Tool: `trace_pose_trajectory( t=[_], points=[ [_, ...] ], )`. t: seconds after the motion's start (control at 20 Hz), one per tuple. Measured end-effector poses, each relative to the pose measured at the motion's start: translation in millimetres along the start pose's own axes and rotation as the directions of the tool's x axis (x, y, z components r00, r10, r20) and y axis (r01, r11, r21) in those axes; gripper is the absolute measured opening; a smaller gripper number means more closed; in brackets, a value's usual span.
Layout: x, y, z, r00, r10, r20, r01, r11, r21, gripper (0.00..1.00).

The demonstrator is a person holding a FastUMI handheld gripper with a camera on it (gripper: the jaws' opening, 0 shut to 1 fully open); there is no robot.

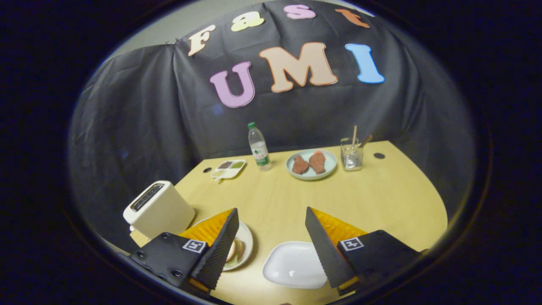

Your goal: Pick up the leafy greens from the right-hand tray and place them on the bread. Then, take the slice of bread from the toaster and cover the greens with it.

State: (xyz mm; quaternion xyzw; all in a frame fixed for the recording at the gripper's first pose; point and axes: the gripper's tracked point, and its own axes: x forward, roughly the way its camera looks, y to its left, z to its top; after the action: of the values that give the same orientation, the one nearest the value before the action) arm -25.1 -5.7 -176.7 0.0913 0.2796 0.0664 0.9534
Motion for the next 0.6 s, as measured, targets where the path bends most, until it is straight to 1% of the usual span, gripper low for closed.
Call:
trace_pose_trajectory(
  t=[0.1, 0.25, 0.4, 0.5, 0.6],
  points=[
    [-9.6, -13.7, 26.8, 0.997, -0.044, 0.068, 0.045, 0.999, -0.008, 0.98],
    [-23.5, -26.0, 66.3, 0.979, -0.077, 0.187, 0.082, 0.996, -0.019, 0.98],
    [-36.9, -40.5, 101.8, 0.941, -0.119, 0.316, 0.146, 0.987, -0.062, 0.98],
    [-47.2, -45.3, 118.5, 0.917, -0.14, 0.374, 0.181, 0.981, -0.076, 0.98],
    [-54.8, -47.3, 129.3, 0.901, -0.151, 0.407, 0.203, 0.975, -0.086, 0.98]
  ],
)
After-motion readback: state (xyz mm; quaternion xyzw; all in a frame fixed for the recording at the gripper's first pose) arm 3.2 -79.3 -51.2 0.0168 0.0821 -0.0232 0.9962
